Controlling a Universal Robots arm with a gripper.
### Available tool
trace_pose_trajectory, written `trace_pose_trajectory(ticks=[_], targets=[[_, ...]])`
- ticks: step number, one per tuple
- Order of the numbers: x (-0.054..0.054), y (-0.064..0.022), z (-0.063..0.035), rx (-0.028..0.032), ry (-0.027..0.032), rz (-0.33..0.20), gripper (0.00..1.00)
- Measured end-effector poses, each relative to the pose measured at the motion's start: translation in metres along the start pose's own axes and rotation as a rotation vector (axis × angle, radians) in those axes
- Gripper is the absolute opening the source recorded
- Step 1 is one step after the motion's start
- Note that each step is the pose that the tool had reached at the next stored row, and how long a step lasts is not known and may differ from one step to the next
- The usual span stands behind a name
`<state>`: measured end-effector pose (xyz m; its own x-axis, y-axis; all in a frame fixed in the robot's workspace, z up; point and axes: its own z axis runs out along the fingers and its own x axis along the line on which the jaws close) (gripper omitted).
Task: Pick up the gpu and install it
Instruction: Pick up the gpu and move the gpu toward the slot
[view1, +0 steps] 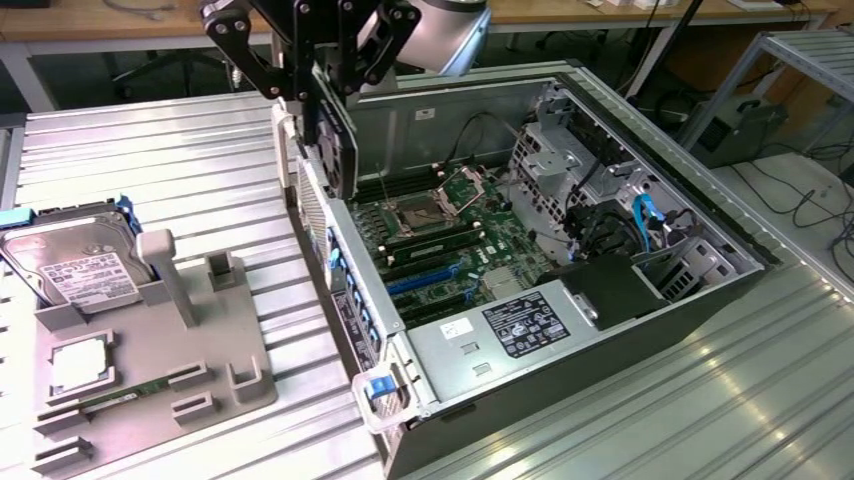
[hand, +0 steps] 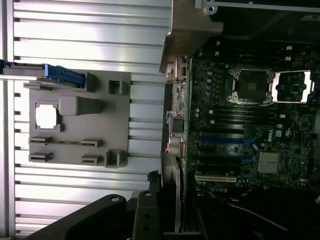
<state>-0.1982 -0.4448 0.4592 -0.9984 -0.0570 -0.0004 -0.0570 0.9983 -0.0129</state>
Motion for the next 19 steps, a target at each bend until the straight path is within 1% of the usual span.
trace_pose_trajectory(ticks=[19], targets=[[-0.026, -0.0015, 0.0003, 0.0, 0.0, 0.0, 0.28]])
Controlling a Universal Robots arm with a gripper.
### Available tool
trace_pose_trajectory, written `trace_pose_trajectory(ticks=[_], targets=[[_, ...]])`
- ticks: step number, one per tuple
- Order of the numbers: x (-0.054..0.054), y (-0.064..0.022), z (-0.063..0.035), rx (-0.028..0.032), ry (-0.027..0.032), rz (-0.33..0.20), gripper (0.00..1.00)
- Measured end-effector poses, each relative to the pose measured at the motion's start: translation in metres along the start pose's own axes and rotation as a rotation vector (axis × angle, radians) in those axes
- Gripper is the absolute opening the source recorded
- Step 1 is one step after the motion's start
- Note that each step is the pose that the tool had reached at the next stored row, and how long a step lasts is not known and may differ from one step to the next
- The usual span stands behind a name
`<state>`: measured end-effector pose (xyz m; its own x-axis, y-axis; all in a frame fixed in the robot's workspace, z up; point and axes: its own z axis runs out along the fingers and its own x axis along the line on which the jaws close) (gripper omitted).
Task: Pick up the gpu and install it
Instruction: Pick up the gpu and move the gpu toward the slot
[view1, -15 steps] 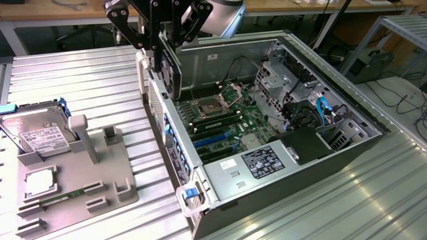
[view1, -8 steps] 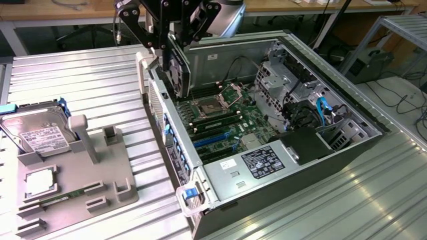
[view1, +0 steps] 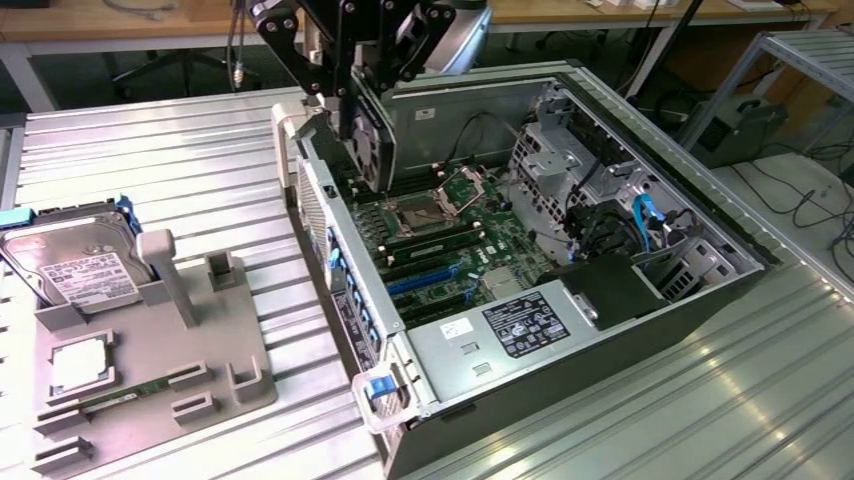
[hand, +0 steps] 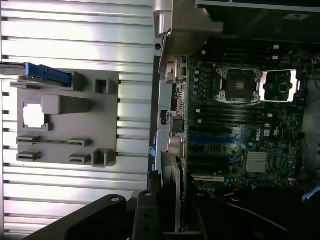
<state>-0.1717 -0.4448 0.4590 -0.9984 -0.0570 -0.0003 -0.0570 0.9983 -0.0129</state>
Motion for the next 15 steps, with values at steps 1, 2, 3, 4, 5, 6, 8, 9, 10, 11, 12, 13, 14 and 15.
trace_pose_trajectory(ticks=[1, 2, 3, 4, 5, 6, 8, 9, 10, 11, 12, 13, 14, 15], targets=[[-0.002, -0.0001, 0.0, 0.0, 0.0, 0.0, 0.28], [-0.004, -0.0002, 0.0, 0.0, 0.0, 0.0, 0.28], [-0.006, -0.0003, 0.0001, 0.0, 0.0, 0.0, 0.28], [-0.007, -0.0004, 0.0001, 0.0, 0.0, 0.0, 0.28], [-0.009, -0.0005, 0.0001, 0.0, 0.0, 0.0, 0.28], [-0.01, -0.0006, 0.0001, 0.0, 0.0, 0.0, 0.28], [-0.013, -0.0007, 0.0001, 0.0, 0.0, 0.0, 0.28], [-0.015, -0.0008, 0.0002, 0.0, 0.0, 0.0, 0.28], [-0.016, -0.0009, 0.0002, 0.0, 0.0, 0.0, 0.28], [-0.018, -0.001, 0.0002, 0.0, 0.0, 0.0, 0.28], [-0.02, -0.0011, 0.0002, 0.0, 0.0, 0.0, 0.28], [-0.022, -0.0012, 0.0003, 0.0, 0.0, 0.0, 0.28], [-0.023, -0.0013, 0.0003, 0.0, 0.0, 0.0, 0.28], [-0.024, -0.0014, 0.0003, 0.0, 0.0, 0.0, 0.28]])
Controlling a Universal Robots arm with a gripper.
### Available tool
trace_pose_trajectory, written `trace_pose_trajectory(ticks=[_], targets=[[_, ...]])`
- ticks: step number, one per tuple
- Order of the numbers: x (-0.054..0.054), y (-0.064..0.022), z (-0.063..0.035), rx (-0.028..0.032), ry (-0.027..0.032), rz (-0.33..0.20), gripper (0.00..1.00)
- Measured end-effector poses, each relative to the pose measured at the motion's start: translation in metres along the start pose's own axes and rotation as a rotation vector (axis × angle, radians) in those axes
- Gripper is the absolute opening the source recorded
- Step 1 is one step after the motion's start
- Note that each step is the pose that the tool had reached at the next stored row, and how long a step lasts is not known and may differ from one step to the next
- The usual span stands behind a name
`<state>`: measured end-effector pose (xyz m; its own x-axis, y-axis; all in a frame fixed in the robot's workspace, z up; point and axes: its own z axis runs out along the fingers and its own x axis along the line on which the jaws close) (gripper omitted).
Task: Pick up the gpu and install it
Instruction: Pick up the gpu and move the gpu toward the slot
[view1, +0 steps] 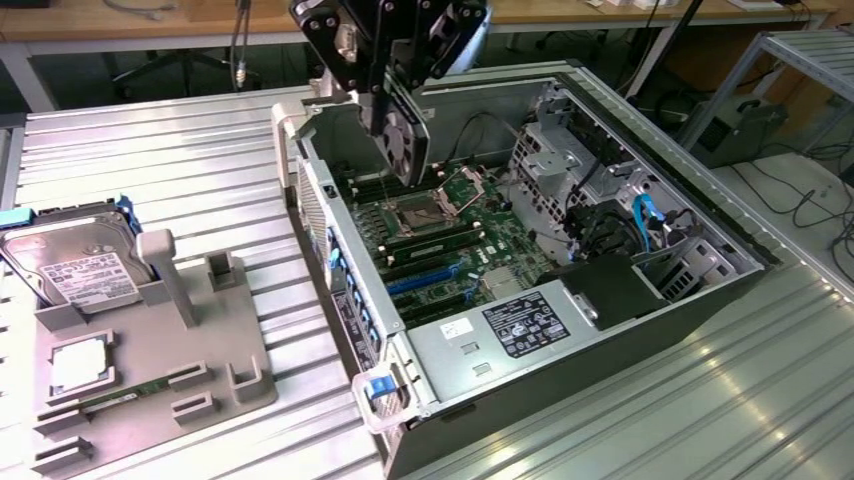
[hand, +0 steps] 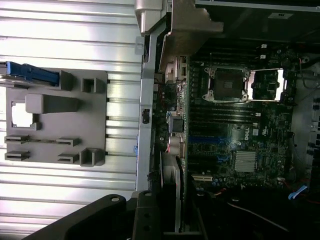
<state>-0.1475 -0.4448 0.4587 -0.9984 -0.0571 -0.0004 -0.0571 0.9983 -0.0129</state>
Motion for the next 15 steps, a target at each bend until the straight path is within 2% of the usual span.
trace_pose_trajectory(ticks=[15], targets=[[-0.022, -0.0012, 0.0002, 0.0001, 0.0001, 0.0, 0.28]])
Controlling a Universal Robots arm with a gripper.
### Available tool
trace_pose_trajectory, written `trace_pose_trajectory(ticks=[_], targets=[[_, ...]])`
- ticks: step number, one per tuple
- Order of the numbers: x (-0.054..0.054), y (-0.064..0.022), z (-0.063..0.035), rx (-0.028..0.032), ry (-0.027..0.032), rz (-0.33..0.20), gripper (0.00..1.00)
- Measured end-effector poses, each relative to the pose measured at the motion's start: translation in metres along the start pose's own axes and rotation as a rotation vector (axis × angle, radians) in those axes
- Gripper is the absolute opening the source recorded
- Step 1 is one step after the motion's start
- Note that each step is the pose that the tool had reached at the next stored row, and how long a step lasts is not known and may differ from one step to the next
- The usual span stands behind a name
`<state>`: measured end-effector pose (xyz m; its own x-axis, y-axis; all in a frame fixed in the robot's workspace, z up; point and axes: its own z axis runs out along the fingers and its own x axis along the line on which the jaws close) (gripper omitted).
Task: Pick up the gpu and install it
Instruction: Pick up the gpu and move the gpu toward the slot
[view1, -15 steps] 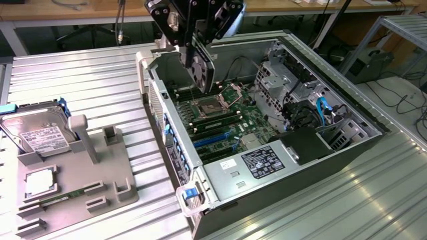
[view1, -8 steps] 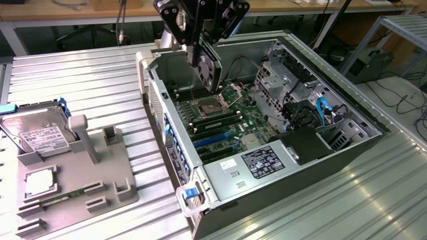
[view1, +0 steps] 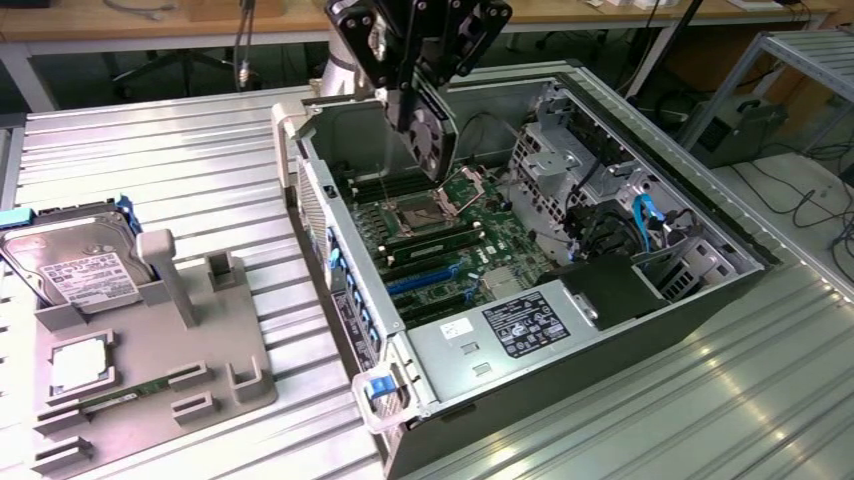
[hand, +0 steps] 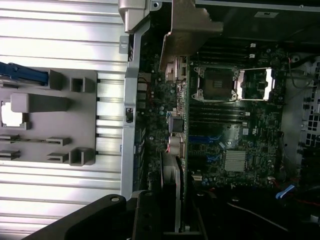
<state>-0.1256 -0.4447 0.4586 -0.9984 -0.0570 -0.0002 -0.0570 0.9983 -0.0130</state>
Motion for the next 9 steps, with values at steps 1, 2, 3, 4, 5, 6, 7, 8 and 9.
trace_pose_trajectory(ticks=[1, 2, 3, 4, 5, 6, 7, 8, 9], targets=[[-0.002, -0.0001, 0.0001, -0.0001, -0.0001, 0.0, 0.28], [-0.004, -0.0002, 0.0001, -0.0001, -0.0001, 0.0, 0.28], [-0.005, -0.0003, 0.0002, -0.0001, -0.0001, 0.0, 0.28], [-0.007, -0.0004, 0.0002, -0.0001, -0.0001, 0.0, 0.28], [-0.009, -0.0005, 0.0002, -0.0001, -0.0001, 0.0, 0.28], [-0.011, -0.0006, 0.0002, -0.0001, 0.0, 0.0, 0.28], [-0.013, -0.0007, 0.0003, -0.0001, -0.0001, 0.0, 0.28], [-0.015, -0.0009, 0.0003, -0.0001, -0.0001, 0.0, 0.28], [-0.018, -0.001, 0.0004, -0.0001, -0.0001, 0.0, 0.28]])
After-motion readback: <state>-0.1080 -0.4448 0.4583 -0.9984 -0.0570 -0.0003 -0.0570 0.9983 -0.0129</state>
